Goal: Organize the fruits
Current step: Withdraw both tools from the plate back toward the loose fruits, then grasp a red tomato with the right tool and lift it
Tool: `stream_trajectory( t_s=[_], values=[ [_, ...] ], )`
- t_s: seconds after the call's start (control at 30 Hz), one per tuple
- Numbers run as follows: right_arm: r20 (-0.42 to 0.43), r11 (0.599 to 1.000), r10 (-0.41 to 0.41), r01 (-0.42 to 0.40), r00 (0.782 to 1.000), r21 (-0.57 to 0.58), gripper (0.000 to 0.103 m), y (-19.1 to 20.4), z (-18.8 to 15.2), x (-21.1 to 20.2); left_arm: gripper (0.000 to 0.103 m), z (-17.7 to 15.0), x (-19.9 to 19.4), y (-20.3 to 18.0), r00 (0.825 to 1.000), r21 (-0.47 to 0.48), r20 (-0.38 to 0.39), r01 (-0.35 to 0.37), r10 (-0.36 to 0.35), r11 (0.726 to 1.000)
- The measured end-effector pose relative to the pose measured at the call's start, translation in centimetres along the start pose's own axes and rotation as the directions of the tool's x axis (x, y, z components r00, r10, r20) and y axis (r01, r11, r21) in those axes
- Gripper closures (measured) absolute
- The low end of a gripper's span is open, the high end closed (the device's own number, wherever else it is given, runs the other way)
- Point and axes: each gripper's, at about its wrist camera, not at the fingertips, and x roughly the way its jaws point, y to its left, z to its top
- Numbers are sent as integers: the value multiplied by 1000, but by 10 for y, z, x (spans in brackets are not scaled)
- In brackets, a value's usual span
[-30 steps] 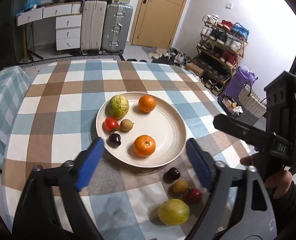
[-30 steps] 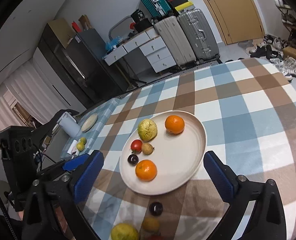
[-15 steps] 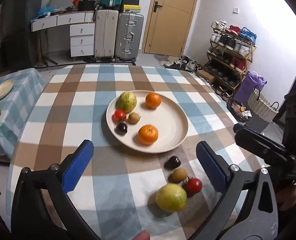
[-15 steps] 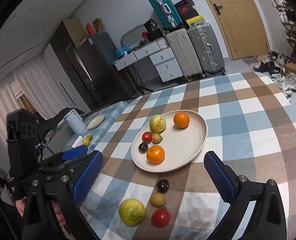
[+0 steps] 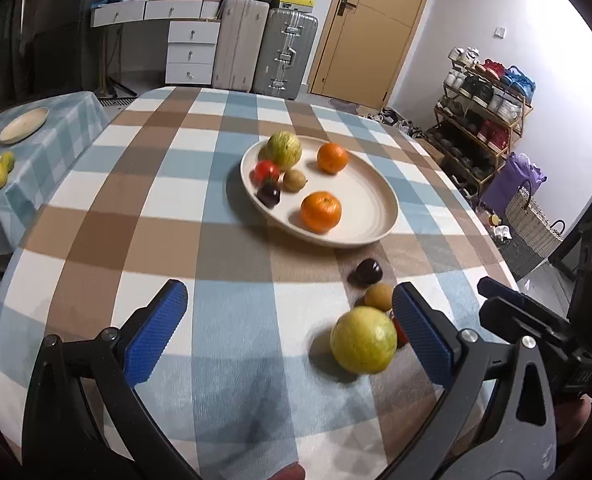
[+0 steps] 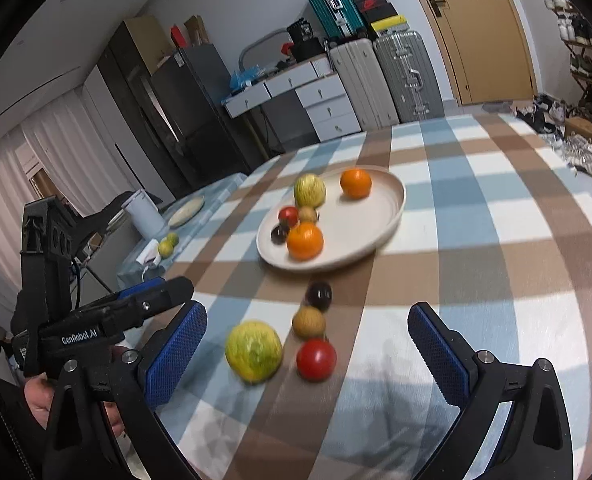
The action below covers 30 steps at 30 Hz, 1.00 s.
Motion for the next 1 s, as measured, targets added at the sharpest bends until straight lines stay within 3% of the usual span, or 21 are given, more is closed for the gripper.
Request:
stream_trajectory(
  t_s=[0.37, 0.57, 0.67, 0.87, 1.0],
  values=[
    [-90, 998, 20, -15, 996, 53, 2, -9, -20, 22, 1, -14, 2, 9, 1000, -32, -13, -4, 4, 999],
    [-141, 998, 4, 5, 990, 63, 22, -12, -20, 33, 1, -16, 4, 9, 1000, -28, -16, -2, 2, 1000],
    [-143, 998, -38, 43, 989, 38, 42, -10, -20, 37, 1, -14, 5, 8, 1000, -27, -19, 4, -5, 1000],
    [-180, 999, -41, 39, 983, -16, 53, -3, -20, 46, 1, -10, 8, 7, 1000, -32, -23, 11, -11, 999],
    [-195, 998, -56, 52, 979, -28, 70, -3, -20, 51, 1, -6, 12, 6, 999, -31, -30, 16, -17, 999]
  ],
)
